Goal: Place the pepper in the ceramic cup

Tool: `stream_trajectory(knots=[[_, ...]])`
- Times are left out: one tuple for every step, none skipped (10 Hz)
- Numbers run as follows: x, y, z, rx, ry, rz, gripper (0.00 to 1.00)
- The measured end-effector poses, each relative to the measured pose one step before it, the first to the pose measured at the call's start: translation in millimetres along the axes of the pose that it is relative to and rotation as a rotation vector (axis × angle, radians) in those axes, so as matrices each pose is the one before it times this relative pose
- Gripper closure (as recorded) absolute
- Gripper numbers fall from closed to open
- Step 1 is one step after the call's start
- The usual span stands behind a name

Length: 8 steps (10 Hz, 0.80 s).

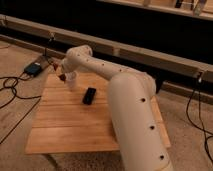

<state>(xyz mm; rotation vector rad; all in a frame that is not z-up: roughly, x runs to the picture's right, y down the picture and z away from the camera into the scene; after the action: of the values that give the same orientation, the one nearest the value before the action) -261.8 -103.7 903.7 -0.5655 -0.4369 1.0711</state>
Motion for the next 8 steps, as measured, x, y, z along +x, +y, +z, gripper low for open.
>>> stream_trajectory(knots=[[-0.18, -8.61, -2.09, 0.00428, -0.01375, 0.02762, 1.00], [0.25, -2.65, -0.54, 0.00098, -0.00392, 0.00933, 1.00], [0.58, -7.00, -1.71, -0.00302, -0.01553, 0.03406, 1.00], [0.31, -2.49, -0.88, -0.01270, -0.01444, 0.02959, 1.00], [-0.59, 2.28, -0.72, -0.03399, -0.02382, 0.04347, 1.00], [-0.66, 2.94, 0.22, -0.02080, -0.01306, 0.01781, 1.00], [-1.03, 4.38, 0.13, -0.03683, -0.02414, 0.02727, 1.00], [-1.18, 2.17, -0.46, -0.03025, -0.02196, 0.02169, 1.00]])
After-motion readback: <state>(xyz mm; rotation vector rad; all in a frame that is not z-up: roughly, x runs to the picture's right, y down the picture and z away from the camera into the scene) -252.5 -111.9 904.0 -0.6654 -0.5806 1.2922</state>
